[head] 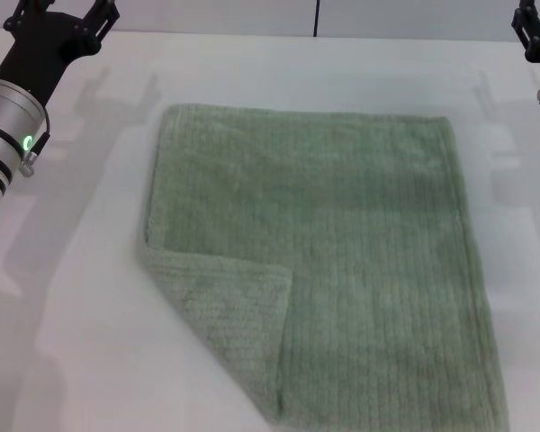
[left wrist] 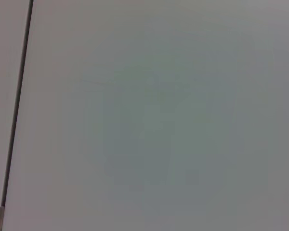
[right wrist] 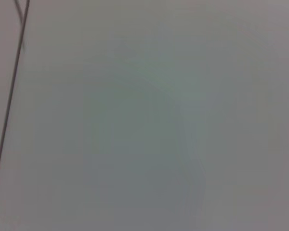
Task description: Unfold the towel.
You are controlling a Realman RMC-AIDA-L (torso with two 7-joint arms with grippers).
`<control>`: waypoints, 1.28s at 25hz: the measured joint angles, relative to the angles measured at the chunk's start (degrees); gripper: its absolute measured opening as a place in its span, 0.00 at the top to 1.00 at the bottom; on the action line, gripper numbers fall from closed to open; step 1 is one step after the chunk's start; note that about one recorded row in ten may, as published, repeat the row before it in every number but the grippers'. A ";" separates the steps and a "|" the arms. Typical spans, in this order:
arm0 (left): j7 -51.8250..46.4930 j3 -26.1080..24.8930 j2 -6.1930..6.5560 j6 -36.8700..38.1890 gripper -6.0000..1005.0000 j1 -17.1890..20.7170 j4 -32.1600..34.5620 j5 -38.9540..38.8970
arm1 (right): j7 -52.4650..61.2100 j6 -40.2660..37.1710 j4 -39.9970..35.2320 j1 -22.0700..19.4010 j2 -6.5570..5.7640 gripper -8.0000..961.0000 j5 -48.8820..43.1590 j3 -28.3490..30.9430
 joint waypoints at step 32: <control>-0.03 -0.25 -0.07 -0.04 0.21 0.71 -0.53 -0.16 | 0.42 -0.82 0.18 -0.05 0.13 0.28 0.50 0.38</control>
